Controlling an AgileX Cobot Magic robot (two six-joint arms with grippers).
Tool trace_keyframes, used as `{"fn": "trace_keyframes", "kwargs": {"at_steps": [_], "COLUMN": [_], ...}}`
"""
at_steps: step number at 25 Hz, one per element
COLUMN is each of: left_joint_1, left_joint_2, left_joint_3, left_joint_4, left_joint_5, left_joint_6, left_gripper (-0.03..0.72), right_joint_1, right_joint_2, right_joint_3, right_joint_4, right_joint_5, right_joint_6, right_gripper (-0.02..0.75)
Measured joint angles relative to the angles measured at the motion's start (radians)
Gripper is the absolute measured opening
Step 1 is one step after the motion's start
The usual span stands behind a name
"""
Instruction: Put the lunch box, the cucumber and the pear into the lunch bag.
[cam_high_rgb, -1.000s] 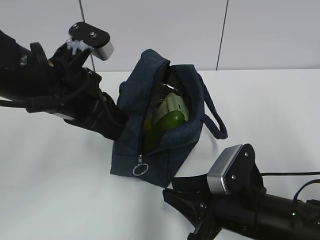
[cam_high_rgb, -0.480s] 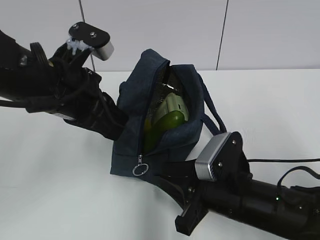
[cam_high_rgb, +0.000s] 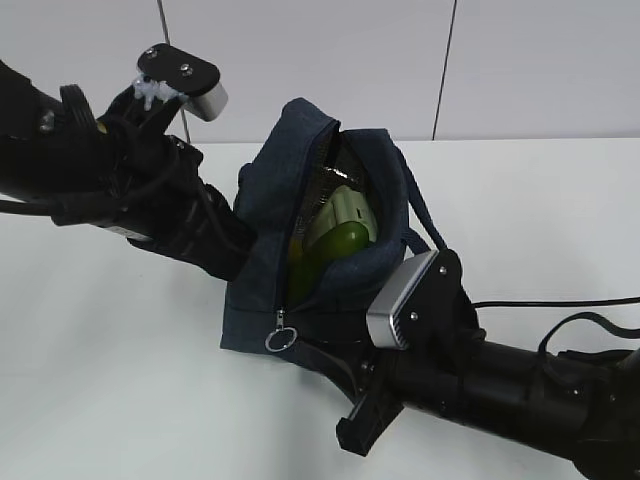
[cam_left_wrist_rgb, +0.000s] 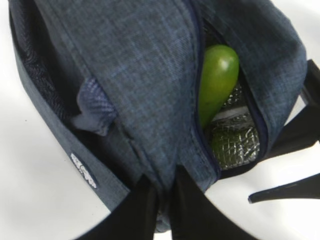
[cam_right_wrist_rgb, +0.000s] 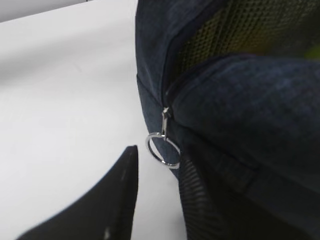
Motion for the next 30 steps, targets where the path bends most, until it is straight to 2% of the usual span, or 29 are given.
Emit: {"fn": "trace_keyframes", "kwargs": {"at_steps": [11, 19, 30], "left_joint_1": [0.000, 0.000, 0.000], "left_joint_2": [0.000, 0.000, 0.000], "left_joint_3": [0.000, 0.000, 0.000], "left_joint_4": [0.000, -0.001, -0.003], "left_joint_5": [0.000, 0.000, 0.000], "left_joint_6": [0.000, 0.000, 0.000], "left_gripper": [0.003, 0.003, 0.003], "right_joint_1": [0.000, 0.000, 0.000], "right_joint_2": [0.046, 0.048, 0.050], "right_joint_3": [-0.051, -0.114, -0.140], "right_joint_4": [-0.018, -0.023, -0.101], "right_joint_5": [0.081, 0.205, 0.235], "right_joint_6": [-0.002, -0.002, -0.002], "right_gripper": [0.232, 0.232, 0.232]}}
